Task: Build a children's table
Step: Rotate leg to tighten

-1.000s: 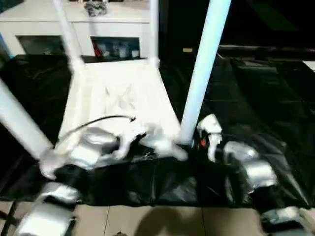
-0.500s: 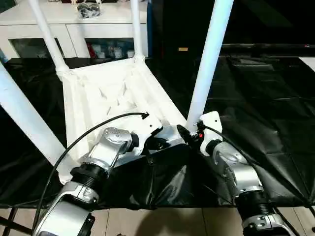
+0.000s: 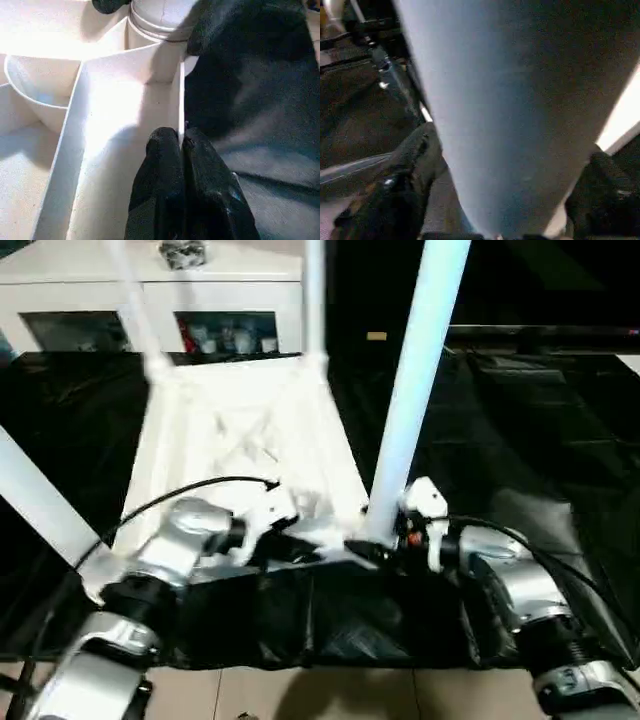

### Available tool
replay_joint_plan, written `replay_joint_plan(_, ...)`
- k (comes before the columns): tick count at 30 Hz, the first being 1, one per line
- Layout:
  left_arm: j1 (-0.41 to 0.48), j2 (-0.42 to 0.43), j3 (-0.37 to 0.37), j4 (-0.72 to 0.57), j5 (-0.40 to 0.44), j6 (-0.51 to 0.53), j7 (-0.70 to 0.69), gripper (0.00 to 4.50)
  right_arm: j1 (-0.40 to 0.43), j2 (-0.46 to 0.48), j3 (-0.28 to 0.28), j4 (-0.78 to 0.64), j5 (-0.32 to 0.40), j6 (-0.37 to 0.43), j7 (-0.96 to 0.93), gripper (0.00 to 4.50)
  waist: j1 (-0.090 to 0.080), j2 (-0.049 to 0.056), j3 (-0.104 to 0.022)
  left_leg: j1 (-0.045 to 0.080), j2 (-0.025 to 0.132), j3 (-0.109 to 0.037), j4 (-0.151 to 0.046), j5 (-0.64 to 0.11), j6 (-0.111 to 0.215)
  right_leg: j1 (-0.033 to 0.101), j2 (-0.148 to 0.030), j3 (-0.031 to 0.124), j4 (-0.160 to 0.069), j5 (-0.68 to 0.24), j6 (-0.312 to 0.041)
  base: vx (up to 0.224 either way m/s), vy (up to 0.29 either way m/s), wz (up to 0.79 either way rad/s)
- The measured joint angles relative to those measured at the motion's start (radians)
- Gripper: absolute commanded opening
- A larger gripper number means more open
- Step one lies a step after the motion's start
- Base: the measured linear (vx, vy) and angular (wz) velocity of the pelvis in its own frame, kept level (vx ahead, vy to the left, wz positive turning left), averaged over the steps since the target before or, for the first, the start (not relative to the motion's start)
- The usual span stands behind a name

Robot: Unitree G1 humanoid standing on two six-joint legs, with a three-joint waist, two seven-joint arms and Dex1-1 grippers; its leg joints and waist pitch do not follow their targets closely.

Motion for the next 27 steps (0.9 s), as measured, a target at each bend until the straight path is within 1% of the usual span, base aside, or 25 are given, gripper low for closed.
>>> replay_joint_plan(3,-0.001,0.012,-0.006,0.008,-0.007,-0.009,-0.043,0.00,-0.008,-0.020,0.015,0.000,0.006,0.015,0.075,3.08,0.007,-0.001,0.000,0.000,0.000,0.000,0.000,0.000,0.000,0.000,0.000,0.000,0.000,0.000,0.000,0.000,0.000,0.00)
replay_joint_plan(5,-0.003,0.016,-0.008,0.013,-0.011,-0.011,-0.071,0.00,-0.010,-0.031,0.018,0.000,0.010,0.021,0.117,3.03,0.016,-0.002,0.000,0.000,0.000,0.000,0.000,0.000,0.000,0.000,0.000,0.000,0.000,0.000,0.000,0.000,0.000,0.00)
replay_joint_plan(6,-0.005,0.018,-0.008,0.017,-0.011,-0.013,-0.081,0.00,-0.010,-0.033,0.020,0.000,0.012,0.023,0.131,2.91,0.020,-0.002,0.000,0.000,0.000,0.000,0.000,0.000,0.000,0.000,0.000,0.000,0.000,0.000,0.000,0.000,0.000,0.00)
replay_joint_plan(7,-0.005,0.020,-0.009,0.019,-0.011,-0.017,-0.089,0.00,-0.010,-0.033,0.024,0.000,0.016,0.025,0.140,2.69,0.022,-0.002,0.000,0.000,0.000,0.000,0.000,0.000,0.000,0.000,0.000,0.000,0.000,0.000,0.000,0.000,0.000,0.00)
replay_joint_plan(8,-0.005,0.022,-0.009,0.022,-0.011,-0.020,-0.099,0.00,-0.010,-0.034,0.028,0.000,0.019,0.027,0.147,2.69,0.023,-0.001,0.000,0.000,0.000,0.000,0.000,0.000,0.000,0.000,0.000,0.000,0.001,0.000,0.000,0.000,0.000,0.00)
replay_joint_plan(11,-0.006,0.023,-0.009,0.027,-0.011,-0.021,-0.109,0.00,-0.010,-0.034,0.031,0.000,0.019,0.027,0.151,2.50,0.023,-0.001,0.000,0.000,0.000,0.000,0.001,0.000,0.000,0.000,0.000,0.000,0.001,0.000,0.000,0.000,0.000,0.00)
replay_joint_plan(15,-0.007,0.021,-0.006,0.028,-0.012,-0.003,-0.106,0.00,-0.004,-0.029,0.027,-0.010,0.020,0.037,0.138,2.49,0.023,-0.001,0.000,0.000,0.000,0.000,0.001,0.000,0.000,0.000,0.000,0.000,0.002,0.000,0.000,0.000,0.000,0.00)
replay_joint_plan(16,-0.008,0.018,-0.001,0.028,-0.012,0.005,-0.090,0.00,0.004,-0.020,0.015,-0.011,0.020,0.039,0.116,2.48,0.023,-0.001,-0.001,0.000,0.000,0.000,0.001,0.000,0.000,0.001,0.000,0.000,0.002,0.000,0.000,0.000,0.000,0.00)
replay_joint_plan(19,-0.012,-0.014,0.015,0.028,0.004,0.035,-0.005,0.00,0.019,0.028,-0.041,-0.005,0.013,0.039,-0.029,2.48,0.019,-0.002,-0.001,0.002,0.000,0.000,0.003,0.000,-0.001,0.001,0.000,0.001,0.004,0.001,-0.002,0.000,0.000,0.00)
replay_joint_plan(20,-0.018,-0.027,0.018,0.028,0.012,0.047,0.033,0.00,0.020,0.048,-0.060,0.001,0.004,0.037,-0.096,2.48,0.015,-0.003,0.000,0.002,0.001,0.000,0.004,0.001,-0.001,0.001,0.000,0.001,0.004,0.001,-0.001,0.000,0.000,0.00)
replay_joint_plan(21,-0.028,-0.051,0.021,0.028,0.023,0.069,0.084,0.00,0.020,0.072,-0.083,0.005,-0.006,0.037,-0.191,2.48,0.007,-0.003,0.000,0.002,0.001,0.000,0.004,0.001,-0.002,0.001,0.000,0.001,0.004,0.001,0.001,0.000,0.000,0.00)
replay_joint_plan(23,-0.035,-0.092,0.025,0.027,0.033,0.101,0.160,0.00,0.020,0.108,-0.112,0.008,-0.022,0.037,-0.327,2.47,-0.009,-0.003,0.000,0.002,0.000,0.000,0.004,0.002,-0.003,0.001,0.000,0.002,0.004,0.001,0.002,0.000,0.000,0.00)
replay_joint_plan(24,-0.036,-0.104,0.025,0.024,0.035,0.113,0.182,0.00,0.020,0.119,-0.116,0.007,-0.032,0.036,-0.372,2.47,-0.014,-0.002,-0.001,0.003,0.000,0.000,0.004,0.002,-0.003,0.001,0.000,0.002,0.003,0.001,0.002,0.000,0.000,0.00)
replay_joint_plan(27,-0.036,-0.150,0.032,0.010,0.052,0.150,0.262,0.00,0.012,0.179,-0.151,0.004,-0.063,0.033,-0.530,2.47,-0.018,0.002,-0.003,0.003,0.000,0.000,0.003,0.002,-0.003,0.001,0.000,0.002,0.003,0.001,0.003,0.000,0.000,0.00)
